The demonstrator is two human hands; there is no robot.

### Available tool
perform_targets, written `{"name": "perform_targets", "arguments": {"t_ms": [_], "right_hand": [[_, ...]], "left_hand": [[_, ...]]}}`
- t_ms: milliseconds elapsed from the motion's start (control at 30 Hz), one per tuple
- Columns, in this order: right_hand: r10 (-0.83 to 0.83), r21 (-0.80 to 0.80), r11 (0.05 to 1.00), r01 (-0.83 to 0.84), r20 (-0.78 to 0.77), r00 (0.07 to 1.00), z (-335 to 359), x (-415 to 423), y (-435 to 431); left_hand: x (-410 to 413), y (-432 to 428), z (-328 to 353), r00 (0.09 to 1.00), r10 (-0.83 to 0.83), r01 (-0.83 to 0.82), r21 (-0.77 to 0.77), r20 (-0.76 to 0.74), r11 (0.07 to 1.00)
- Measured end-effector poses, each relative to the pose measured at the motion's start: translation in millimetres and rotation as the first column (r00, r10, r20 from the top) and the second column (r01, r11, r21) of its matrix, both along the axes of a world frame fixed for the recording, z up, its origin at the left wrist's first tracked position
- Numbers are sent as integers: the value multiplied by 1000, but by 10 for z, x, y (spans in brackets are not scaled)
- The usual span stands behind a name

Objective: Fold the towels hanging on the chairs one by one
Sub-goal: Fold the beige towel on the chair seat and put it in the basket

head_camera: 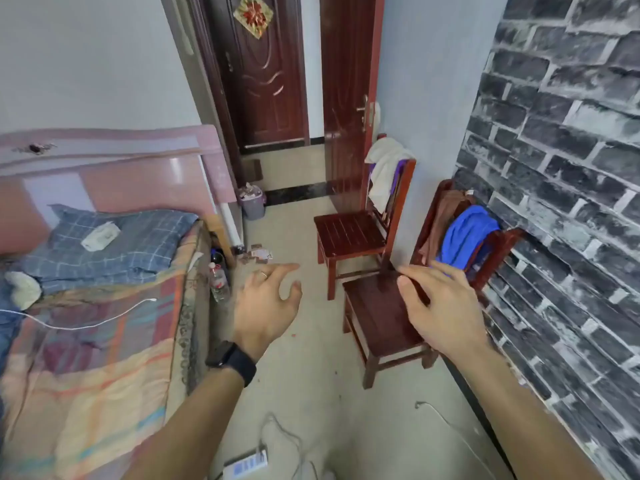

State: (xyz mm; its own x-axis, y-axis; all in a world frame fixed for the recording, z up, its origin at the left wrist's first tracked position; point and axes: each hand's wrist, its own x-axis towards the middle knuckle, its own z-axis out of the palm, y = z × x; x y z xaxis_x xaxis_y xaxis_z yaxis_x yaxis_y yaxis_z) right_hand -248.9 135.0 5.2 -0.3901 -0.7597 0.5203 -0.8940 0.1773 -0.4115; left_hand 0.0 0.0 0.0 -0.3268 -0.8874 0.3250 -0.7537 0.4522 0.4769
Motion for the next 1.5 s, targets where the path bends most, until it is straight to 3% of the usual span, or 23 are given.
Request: {"name": "perform_targets", "arguments": {"t_ms": [133, 333, 433, 733, 1067, 1367, 1500], "right_hand": [[22, 142, 989, -28, 38, 999, -427, -121, -579], [30, 200, 979, -41, 56, 998, -641, -315, -1717], [38, 181, 983, -40, 15, 999, -642, -400, -2266], [11, 294, 954, -59, 164, 986, -750, -920, -3722], [-148, 399, 917, 14, 307, 940, -972, -1978, -5500], [-399, 480, 842, 246, 247, 883, -992, -3289, -6773], [-605, 521, 723, 453, 161, 780, -1122, -3955, -7163]], "left_hand": [[-211, -534, -393, 1000, -15, 10, 185, 26, 983], [-529, -1624, -575, 995, -59, 30, 300, 86, 954], [-638, -2207, -602, 993, -85, 56, 301, 84, 952], [-1115, -3841, -763, 995, -92, 78, 335, 27, 939], [-2584, -5989, -715, 958, -287, 261, 345, 24, 902], [-4295, -7544, -588, 829, -559, 518, 376, 0, 768], [-5265, -7999, -688, 734, -677, 613, 373, 59, 697]]}}
